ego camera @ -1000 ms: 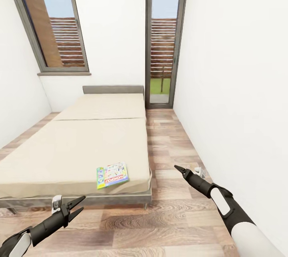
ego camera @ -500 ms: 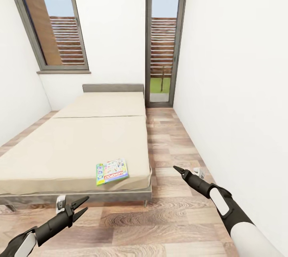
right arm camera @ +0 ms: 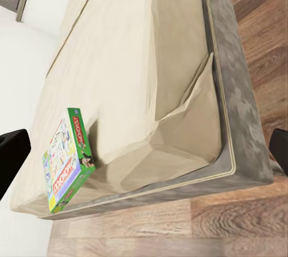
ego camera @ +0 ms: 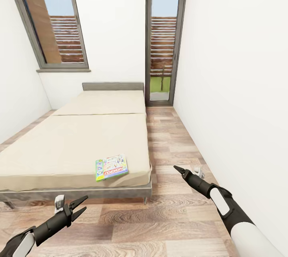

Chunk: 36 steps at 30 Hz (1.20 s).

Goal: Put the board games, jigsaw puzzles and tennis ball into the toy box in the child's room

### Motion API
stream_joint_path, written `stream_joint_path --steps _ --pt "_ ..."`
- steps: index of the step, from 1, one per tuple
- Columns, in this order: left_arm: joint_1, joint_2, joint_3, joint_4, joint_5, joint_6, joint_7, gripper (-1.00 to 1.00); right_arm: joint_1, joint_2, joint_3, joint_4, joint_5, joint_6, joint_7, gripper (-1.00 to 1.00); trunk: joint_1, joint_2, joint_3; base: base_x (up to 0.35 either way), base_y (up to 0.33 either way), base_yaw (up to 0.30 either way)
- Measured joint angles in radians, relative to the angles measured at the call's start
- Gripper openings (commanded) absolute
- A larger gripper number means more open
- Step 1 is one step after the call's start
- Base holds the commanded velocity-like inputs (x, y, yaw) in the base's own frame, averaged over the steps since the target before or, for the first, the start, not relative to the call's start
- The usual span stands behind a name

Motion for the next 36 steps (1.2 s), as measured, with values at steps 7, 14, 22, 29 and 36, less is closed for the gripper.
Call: stream_joint_path --steps 7,14,22,29,36 --pt "0.0 0.027 0.001 -0.001 0.002 0.001 -0.007 1.0 0.0 -0.002 -0.001 0.0 0.0 0.001 0.003 1.0 0.027 -0.049 -0.022 0.0 0.0 0.0" --pt "0.0 0.036 0.002 -0.001 0.003 0.001 -0.009 1.0 -0.001 -0.002 -0.002 0.0 -0.001 0.003 -0.002 1.0 0.054 -0.098 -0.044 0.0 0.0 0.0" --pt "0.0 0.036 0.003 -0.002 0.004 0.002 -0.009 1.0 -0.001 -0.004 -0.003 -0.001 0.001 0.047 -0.006 1.0 0.081 -0.147 -0.066 0.0 0.0 0.0" --pt "0.0 0.034 0.003 -0.003 0.004 0.002 -0.012 1.0 -0.001 -0.004 -0.002 0.0 0.0 0.068 -0.008 1.0 0.081 -0.147 -0.066 0.0 0.0 0.0" --pt "0.0 0.031 0.002 -0.004 0.005 0.003 -0.04 1.0 -0.001 -0.003 -0.002 0.001 0.0 0.063 -0.008 1.0 0.08 -0.147 -0.066 0.068 0.0 0.0"
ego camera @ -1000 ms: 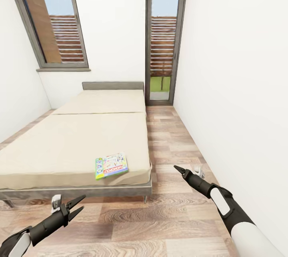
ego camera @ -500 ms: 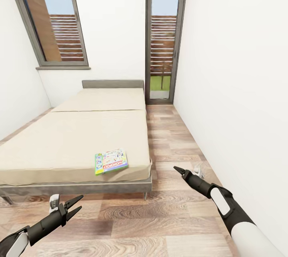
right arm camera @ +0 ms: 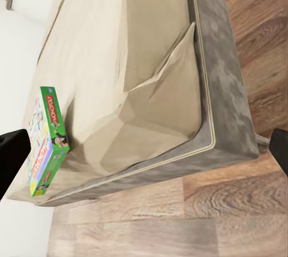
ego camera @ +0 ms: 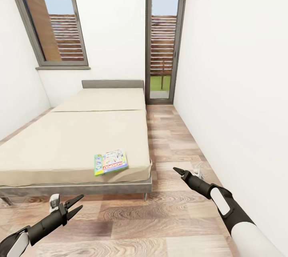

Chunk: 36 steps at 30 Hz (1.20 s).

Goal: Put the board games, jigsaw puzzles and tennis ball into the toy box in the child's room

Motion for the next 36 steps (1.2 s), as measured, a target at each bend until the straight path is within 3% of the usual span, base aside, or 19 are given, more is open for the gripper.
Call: stream_joint_path --steps 14,22,36 --pt "0.0 0.007 0.001 0.0 0.0 0.002 -0.014 1.0 0.0 0.002 0.0 0.0 0.002 -0.005 -0.001 1.0 0.0 0.0 0.0 0.146 0.0 0.0" --pt "0.0 0.024 0.003 0.0 0.001 0.003 -0.014 1.0 0.0 0.003 0.0 0.0 0.006 -0.006 -0.001 1.0 0.0 0.0 0.0 0.146 0.0 0.0" --pt "0.0 0.026 0.044 0.0 0.0 0.002 -0.014 1.0 0.0 0.003 0.0 0.0 0.007 -0.006 -0.001 1.0 0.0 0.0 0.0 0.115 0.02 0.0"
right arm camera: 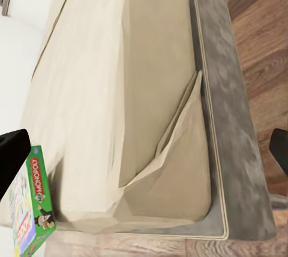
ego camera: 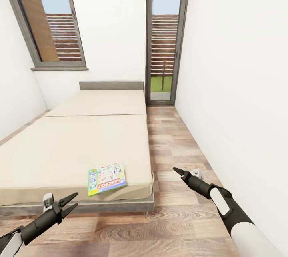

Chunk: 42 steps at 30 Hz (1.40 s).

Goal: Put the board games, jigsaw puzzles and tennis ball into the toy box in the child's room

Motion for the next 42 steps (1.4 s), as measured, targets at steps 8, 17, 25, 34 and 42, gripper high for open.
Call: stream_joint_path --steps 8,17,25,34,42 --pt "0.0 -0.002 0.001 0.0 0.0 -0.001 0.0 1.0 0.0 0.001 0.0 0.0 0.001 -0.001 -0.001 1.0 0.0 0.0 0.0 0.047 0.005 0.0" --pt "0.0 -0.004 0.0 0.0 0.0 -0.001 0.0 1.0 0.0 0.002 0.0 0.0 0.002 -0.002 -0.001 1.0 0.0 0.0 0.0 0.067 0.0 0.0" --pt "0.0 -0.007 0.0 0.0 0.0 0.007 0.0 1.0 0.0 0.001 0.0 0.0 0.002 -0.002 -0.001 1.0 0.0 0.0 0.0 0.005 0.0 0.0" --pt "0.0 -0.006 -0.002 0.0 0.0 0.01 0.0 1.0 0.0 0.0 0.0 0.0 0.003 -0.002 0.0 1.0 0.027 -0.049 -0.022 0.0 0.0 0.0" --pt "0.0 -0.006 -0.002 0.0 0.0 0.011 0.0 1.0 0.0 -0.001 0.001 -0.002 0.0 -0.006 0.002 1.0 0.058 -0.105 -0.047 0.0 0.0 0.0"
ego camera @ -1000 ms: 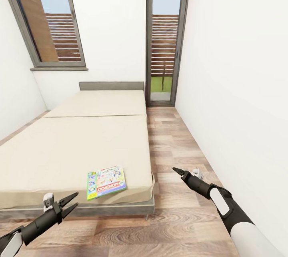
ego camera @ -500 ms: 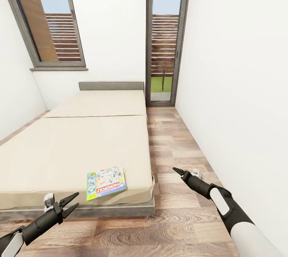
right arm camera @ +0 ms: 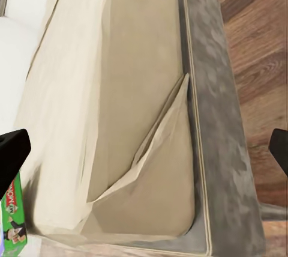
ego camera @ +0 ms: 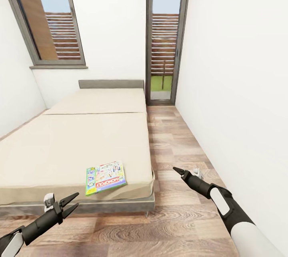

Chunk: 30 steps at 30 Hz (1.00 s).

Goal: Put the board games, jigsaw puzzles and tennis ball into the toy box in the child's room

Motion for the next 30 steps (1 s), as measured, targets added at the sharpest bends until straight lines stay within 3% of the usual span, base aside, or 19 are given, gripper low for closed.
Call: stream_joint_path --steps 11,22,30 --pt "0.0 -0.002 0.0 0.0 0.0 0.0 0.0 1.0 0.0 -0.001 -0.001 0.0 -0.004 -0.042 0.011 1.0 0.042 -0.077 -0.034 0.0 0.0 0.0" --pt "0.0 -0.003 0.0 -0.007 0.0 0.0 0.0 1.0 0.0 -0.001 0.0 0.001 -0.005 -0.044 0.012 1.0 0.042 -0.077 -0.035 0.0 -0.002 0.0" --pt "0.0 -0.004 -0.004 -0.031 -0.001 0.0 0.001 1.0 0.0 -0.001 0.0 0.0 -0.004 -0.044 0.012 1.0 0.042 -0.077 -0.035 0.0 -0.148 0.0"
